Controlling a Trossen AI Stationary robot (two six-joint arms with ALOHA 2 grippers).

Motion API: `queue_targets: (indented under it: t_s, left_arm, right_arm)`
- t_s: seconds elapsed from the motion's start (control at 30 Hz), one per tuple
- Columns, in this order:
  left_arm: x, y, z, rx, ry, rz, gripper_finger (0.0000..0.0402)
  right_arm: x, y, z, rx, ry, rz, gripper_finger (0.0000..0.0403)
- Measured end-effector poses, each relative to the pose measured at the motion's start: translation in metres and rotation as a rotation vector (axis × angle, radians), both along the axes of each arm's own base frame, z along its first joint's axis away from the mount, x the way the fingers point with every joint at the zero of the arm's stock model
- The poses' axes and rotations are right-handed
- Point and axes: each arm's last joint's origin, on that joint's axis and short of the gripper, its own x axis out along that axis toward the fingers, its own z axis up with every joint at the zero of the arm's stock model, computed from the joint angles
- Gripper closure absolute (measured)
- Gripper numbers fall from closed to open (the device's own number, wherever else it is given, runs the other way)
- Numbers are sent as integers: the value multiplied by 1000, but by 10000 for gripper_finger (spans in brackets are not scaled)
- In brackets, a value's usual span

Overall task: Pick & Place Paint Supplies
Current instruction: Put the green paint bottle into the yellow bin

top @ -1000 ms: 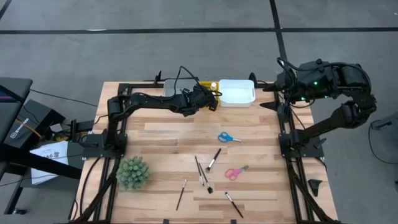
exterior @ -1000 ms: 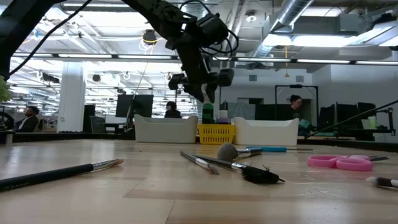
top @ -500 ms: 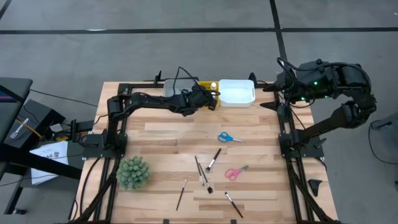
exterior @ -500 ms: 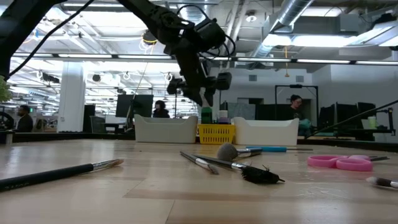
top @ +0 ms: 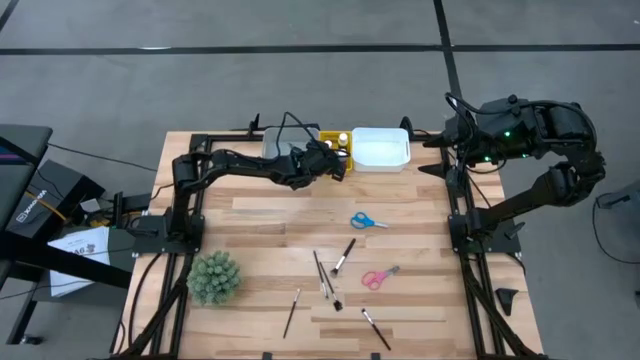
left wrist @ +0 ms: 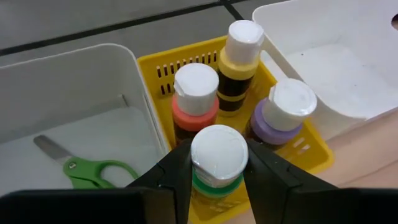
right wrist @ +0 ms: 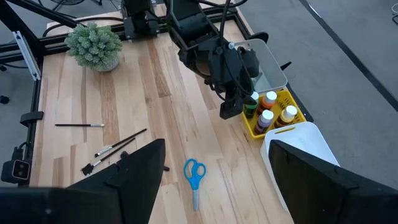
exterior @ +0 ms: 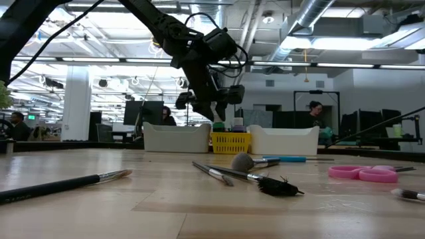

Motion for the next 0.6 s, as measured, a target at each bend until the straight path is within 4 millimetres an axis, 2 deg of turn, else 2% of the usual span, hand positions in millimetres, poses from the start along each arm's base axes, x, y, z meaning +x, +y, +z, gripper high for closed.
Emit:
queue_targets:
  t_s: [0.27, 0.6]
  left_arm:
    - [0, 1, 0, 0, -6, 2, 256]
    - [0, 1, 5, 10, -17, 0, 235]
  right_arm:
    - [0, 0, 0, 1, 0, 0, 120]
    - [0, 0, 0, 1, 0, 0, 120]
